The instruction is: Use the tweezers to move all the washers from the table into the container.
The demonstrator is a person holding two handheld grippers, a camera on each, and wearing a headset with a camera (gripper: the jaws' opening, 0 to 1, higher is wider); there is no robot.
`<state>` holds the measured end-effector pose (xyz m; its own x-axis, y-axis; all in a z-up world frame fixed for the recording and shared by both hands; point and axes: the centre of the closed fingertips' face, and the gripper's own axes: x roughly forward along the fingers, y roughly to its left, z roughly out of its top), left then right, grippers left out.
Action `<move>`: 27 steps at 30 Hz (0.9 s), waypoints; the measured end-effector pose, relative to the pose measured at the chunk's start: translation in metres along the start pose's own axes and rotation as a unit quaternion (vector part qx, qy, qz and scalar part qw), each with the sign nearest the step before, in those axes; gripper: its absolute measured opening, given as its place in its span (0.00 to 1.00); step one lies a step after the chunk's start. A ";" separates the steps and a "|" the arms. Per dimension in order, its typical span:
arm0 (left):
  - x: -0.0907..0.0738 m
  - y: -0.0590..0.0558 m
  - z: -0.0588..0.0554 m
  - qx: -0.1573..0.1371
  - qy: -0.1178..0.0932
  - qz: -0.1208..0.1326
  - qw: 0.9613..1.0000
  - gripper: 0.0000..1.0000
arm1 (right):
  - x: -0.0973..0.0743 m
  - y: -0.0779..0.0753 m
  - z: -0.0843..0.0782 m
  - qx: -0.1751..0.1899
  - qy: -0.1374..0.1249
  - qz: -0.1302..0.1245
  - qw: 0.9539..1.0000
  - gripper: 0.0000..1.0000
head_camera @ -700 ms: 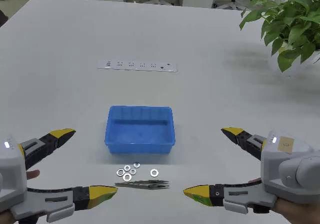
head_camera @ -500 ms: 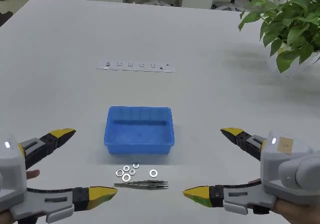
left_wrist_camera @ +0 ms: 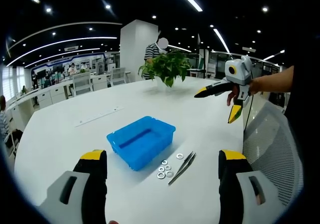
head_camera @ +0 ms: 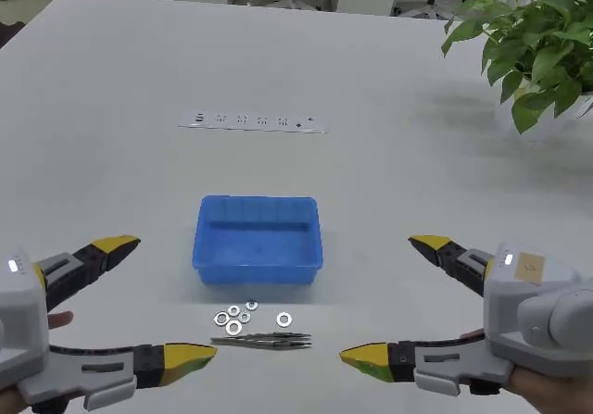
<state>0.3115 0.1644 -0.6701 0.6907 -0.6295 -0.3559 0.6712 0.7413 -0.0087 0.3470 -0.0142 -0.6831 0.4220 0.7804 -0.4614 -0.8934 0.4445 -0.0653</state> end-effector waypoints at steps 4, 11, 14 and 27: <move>0.000 0.000 0.000 0.001 0.001 0.000 1.000 0.98 | 0.000 0.000 0.000 -0.001 0.000 0.001 1.000 1.00; 0.000 0.000 0.000 0.002 0.001 -0.001 1.000 0.98 | 0.001 0.000 0.001 -0.003 -0.001 0.003 1.000 1.00; 0.001 0.000 0.000 0.002 0.001 -0.002 1.000 0.98 | 0.001 -0.001 0.001 -0.003 -0.002 0.003 1.000 0.99; 0.003 0.000 0.000 0.004 0.001 -0.003 1.000 0.98 | 0.000 -0.003 -0.001 -0.005 0.000 0.003 1.000 0.99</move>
<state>0.3139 0.1623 -0.6711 0.6864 -0.6333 -0.3574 0.6774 0.7356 -0.0027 0.3491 -0.0159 -0.6832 0.4176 0.7831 -0.4609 -0.8970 0.4363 -0.0715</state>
